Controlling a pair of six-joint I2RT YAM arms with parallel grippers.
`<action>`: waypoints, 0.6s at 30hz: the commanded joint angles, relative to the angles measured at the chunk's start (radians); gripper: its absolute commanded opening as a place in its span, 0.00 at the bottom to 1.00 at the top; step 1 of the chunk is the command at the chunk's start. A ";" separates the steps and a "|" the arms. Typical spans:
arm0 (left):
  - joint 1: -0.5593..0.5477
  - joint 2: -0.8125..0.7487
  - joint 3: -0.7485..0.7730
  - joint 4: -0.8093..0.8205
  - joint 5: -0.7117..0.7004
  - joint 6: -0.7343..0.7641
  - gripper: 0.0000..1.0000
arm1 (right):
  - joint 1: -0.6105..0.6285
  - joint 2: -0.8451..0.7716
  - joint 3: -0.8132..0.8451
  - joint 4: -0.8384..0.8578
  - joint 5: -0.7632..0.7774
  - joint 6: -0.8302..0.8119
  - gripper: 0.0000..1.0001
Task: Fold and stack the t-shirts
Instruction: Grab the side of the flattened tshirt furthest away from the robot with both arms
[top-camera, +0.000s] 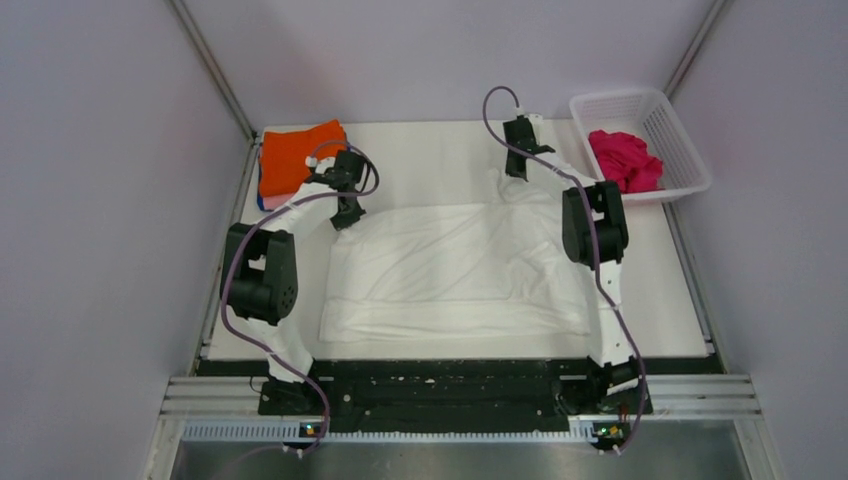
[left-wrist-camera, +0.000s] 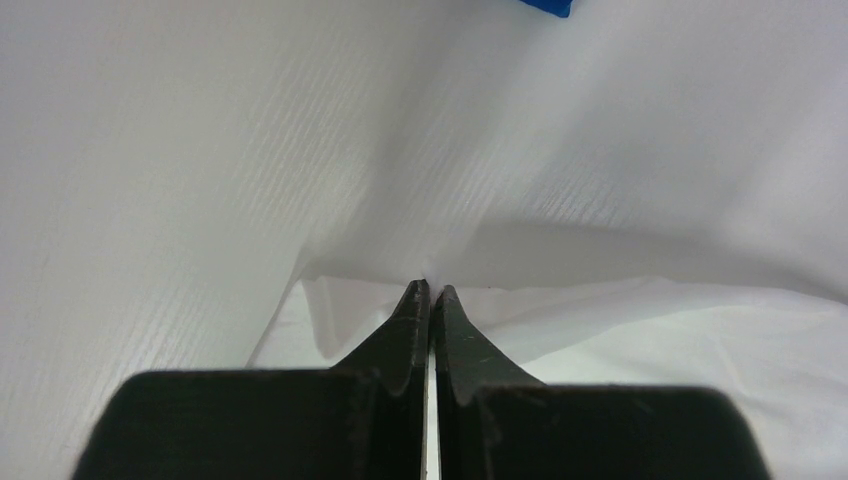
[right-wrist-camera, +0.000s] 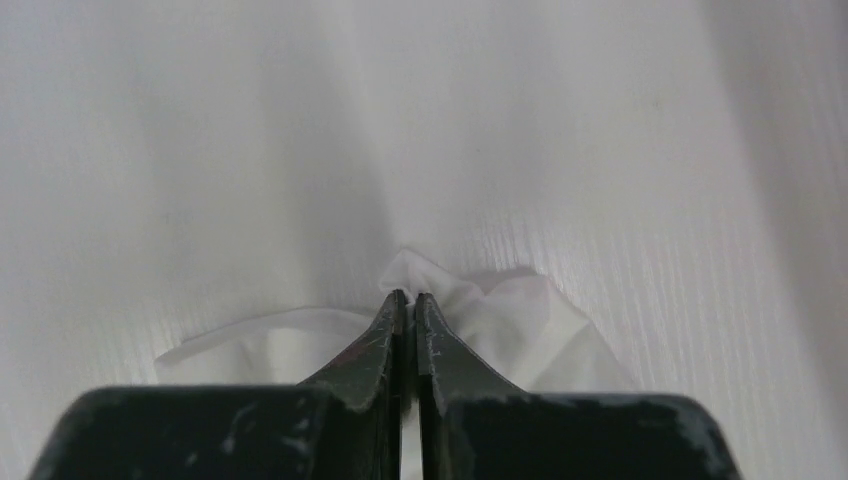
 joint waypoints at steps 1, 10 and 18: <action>-0.003 -0.052 0.003 0.021 -0.009 -0.014 0.00 | 0.000 -0.050 -0.025 0.023 0.029 0.042 0.00; -0.004 -0.089 -0.008 0.028 0.000 -0.003 0.00 | 0.001 -0.333 -0.273 0.173 0.032 -0.007 0.00; -0.005 -0.154 -0.079 0.061 0.015 -0.016 0.00 | 0.040 -0.673 -0.637 0.232 0.046 -0.024 0.00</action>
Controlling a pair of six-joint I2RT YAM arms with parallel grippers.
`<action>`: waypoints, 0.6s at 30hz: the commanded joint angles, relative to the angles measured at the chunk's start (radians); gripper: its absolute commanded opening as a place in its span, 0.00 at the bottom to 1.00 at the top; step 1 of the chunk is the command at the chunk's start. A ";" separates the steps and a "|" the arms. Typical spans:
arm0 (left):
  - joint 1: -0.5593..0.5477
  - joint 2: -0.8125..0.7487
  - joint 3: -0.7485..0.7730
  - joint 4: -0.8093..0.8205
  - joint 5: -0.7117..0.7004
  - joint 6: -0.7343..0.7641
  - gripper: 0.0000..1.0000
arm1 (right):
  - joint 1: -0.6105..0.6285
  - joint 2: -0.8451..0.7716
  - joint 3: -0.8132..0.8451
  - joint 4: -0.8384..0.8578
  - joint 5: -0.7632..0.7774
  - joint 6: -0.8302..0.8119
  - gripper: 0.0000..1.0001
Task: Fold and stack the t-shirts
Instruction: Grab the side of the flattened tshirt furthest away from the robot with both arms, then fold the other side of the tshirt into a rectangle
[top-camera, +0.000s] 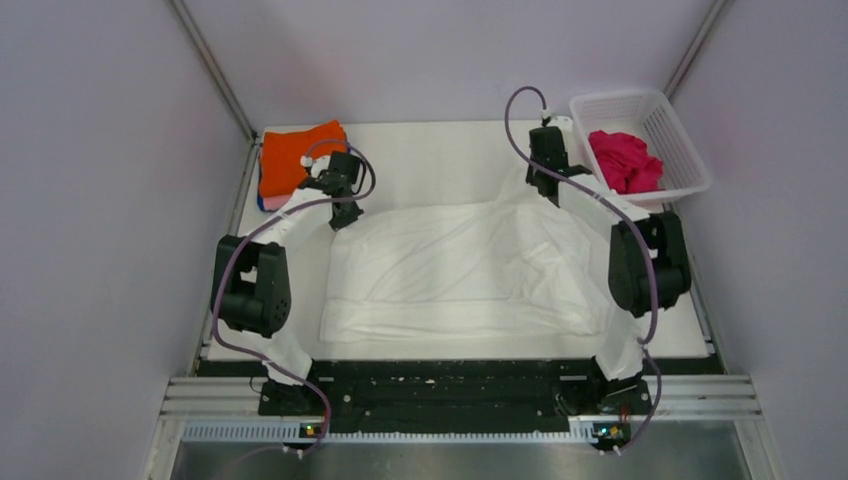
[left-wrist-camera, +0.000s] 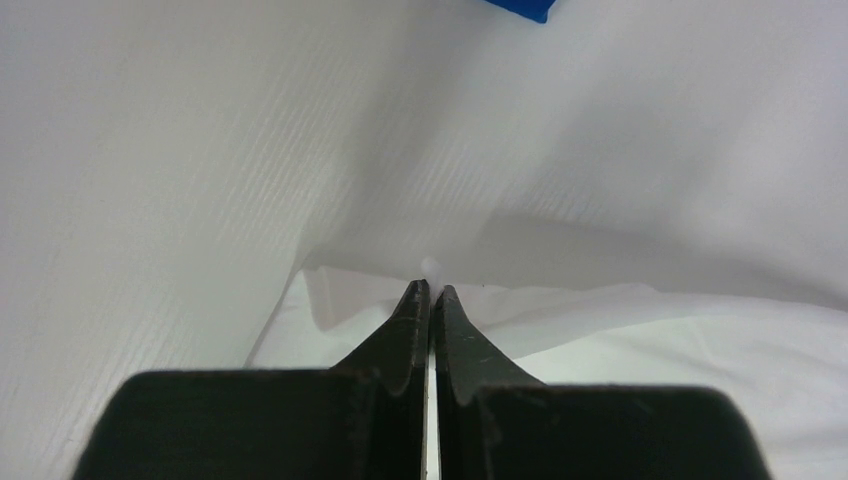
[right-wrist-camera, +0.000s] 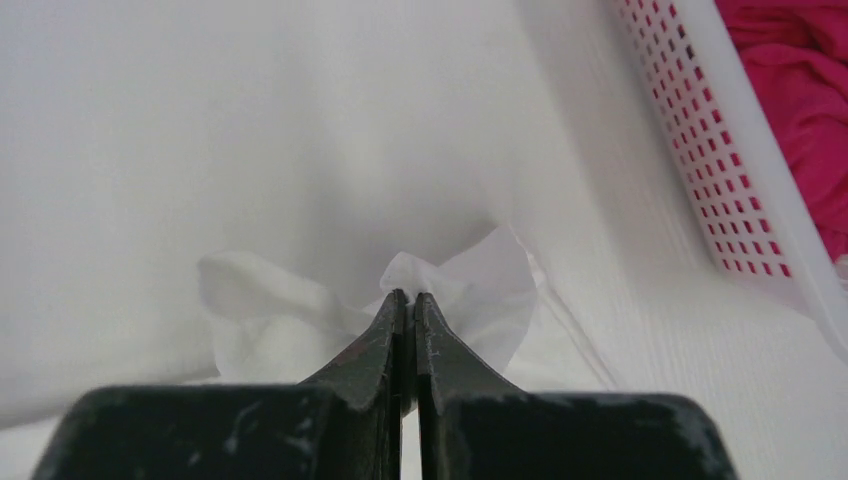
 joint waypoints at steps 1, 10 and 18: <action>-0.005 -0.084 -0.050 0.045 0.007 -0.017 0.00 | 0.041 -0.197 -0.136 0.063 0.032 -0.018 0.00; -0.006 -0.210 -0.168 0.091 0.027 -0.018 0.00 | 0.149 -0.513 -0.331 -0.091 0.173 0.033 0.00; -0.016 -0.319 -0.292 0.117 0.034 -0.017 0.00 | 0.231 -0.728 -0.446 -0.259 0.235 0.122 0.00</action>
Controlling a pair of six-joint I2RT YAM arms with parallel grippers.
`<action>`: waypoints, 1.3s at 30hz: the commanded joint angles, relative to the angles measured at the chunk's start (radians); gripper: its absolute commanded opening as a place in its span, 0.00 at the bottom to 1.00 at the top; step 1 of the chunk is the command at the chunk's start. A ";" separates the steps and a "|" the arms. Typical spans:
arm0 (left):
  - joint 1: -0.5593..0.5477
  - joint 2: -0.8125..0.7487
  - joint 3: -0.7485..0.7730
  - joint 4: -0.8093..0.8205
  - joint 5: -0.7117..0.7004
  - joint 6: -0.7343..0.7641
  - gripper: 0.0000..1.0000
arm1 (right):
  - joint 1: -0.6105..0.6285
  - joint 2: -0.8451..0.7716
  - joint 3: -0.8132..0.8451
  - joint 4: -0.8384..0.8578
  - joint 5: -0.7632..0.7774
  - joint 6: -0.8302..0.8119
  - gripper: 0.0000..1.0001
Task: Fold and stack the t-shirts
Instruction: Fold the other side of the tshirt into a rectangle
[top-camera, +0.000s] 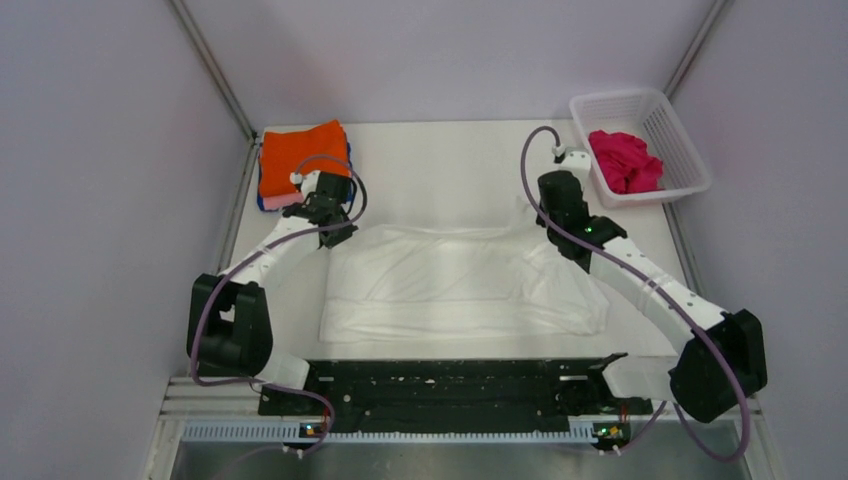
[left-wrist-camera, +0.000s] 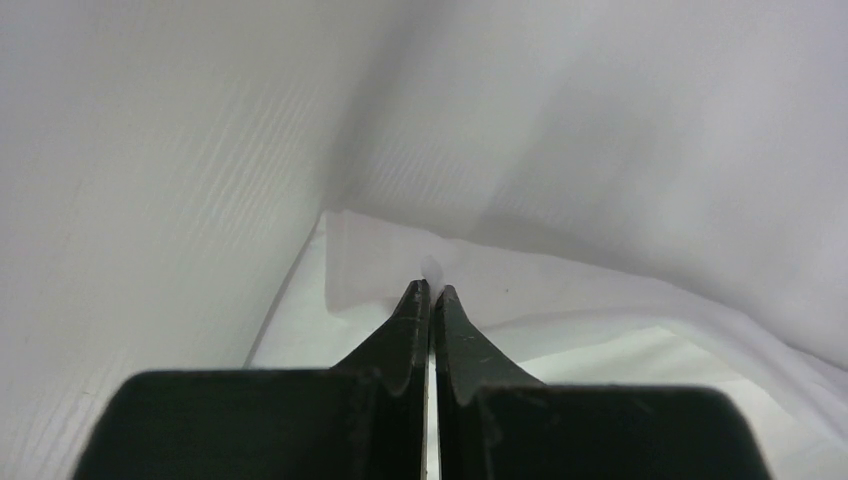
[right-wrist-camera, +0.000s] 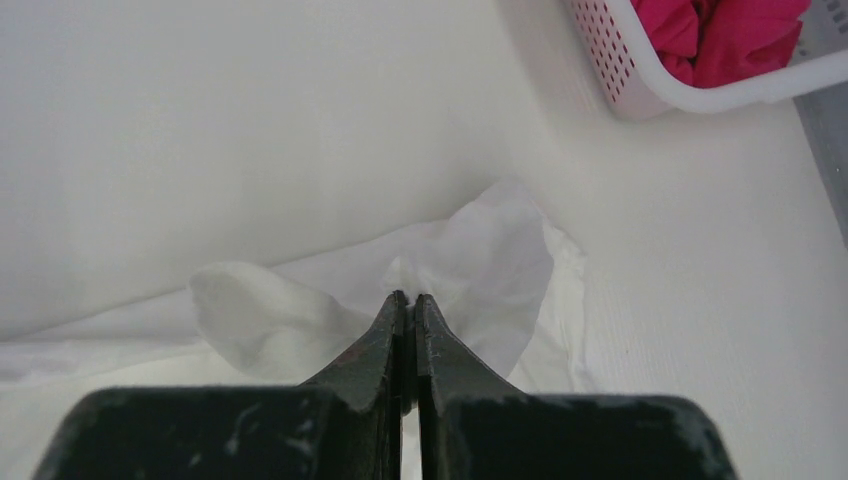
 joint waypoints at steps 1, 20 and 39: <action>-0.008 -0.083 -0.067 0.049 0.000 -0.008 0.00 | 0.055 -0.120 -0.039 -0.125 0.071 0.079 0.00; -0.016 -0.222 -0.158 0.062 -0.060 0.011 0.00 | 0.314 -0.229 -0.057 -0.553 0.219 0.302 0.00; -0.027 -0.330 -0.372 -0.056 -0.099 -0.168 0.44 | 0.404 -0.204 -0.128 -0.698 -0.175 0.387 0.23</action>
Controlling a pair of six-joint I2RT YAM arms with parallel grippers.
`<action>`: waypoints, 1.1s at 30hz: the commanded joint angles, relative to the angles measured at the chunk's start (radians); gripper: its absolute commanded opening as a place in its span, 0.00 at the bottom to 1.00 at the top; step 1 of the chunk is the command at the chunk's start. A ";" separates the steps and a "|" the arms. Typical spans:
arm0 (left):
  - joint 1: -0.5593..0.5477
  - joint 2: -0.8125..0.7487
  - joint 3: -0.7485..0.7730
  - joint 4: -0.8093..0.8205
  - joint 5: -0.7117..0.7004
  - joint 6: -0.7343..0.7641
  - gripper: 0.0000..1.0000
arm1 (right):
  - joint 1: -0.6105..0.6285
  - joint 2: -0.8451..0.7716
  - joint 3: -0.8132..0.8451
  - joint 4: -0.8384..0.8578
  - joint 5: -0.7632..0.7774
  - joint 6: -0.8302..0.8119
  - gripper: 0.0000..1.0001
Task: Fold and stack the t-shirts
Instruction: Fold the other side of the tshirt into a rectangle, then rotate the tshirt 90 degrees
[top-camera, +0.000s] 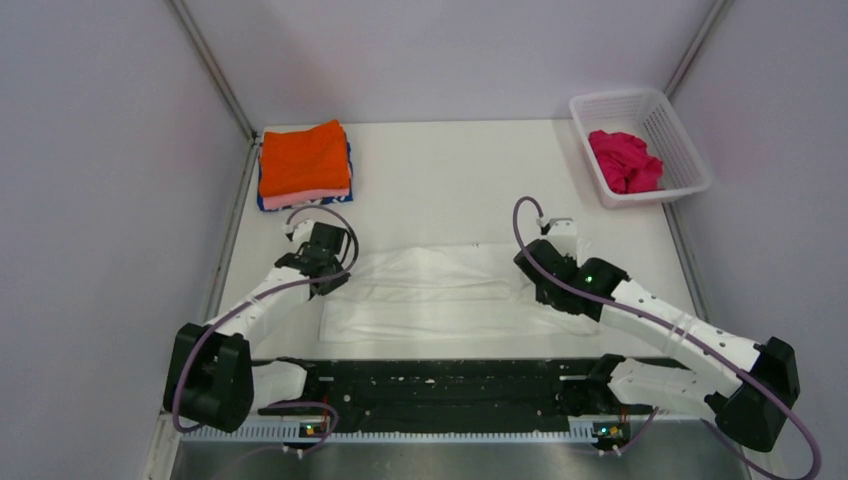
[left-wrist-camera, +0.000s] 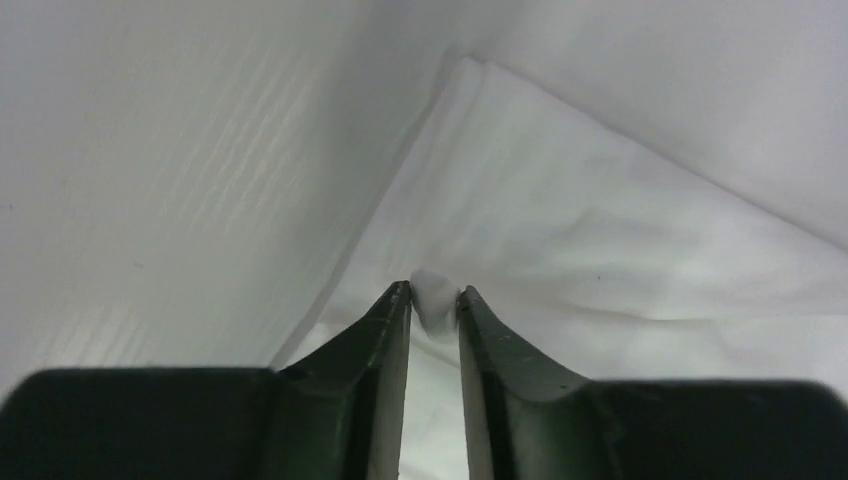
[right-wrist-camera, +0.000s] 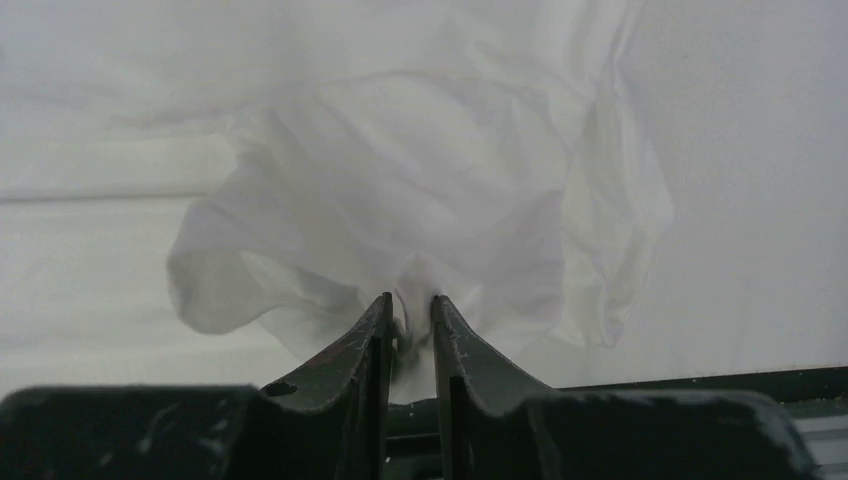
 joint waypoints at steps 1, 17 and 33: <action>-0.003 -0.082 0.022 -0.105 -0.085 -0.097 0.53 | 0.082 0.014 0.002 -0.106 -0.245 0.053 0.32; -0.004 -0.014 0.139 0.091 0.383 0.056 0.99 | -0.006 -0.079 -0.071 0.192 -0.295 0.103 0.99; 0.068 0.165 -0.005 0.074 0.226 0.053 0.99 | -0.550 0.383 -0.216 0.784 -0.379 0.092 0.99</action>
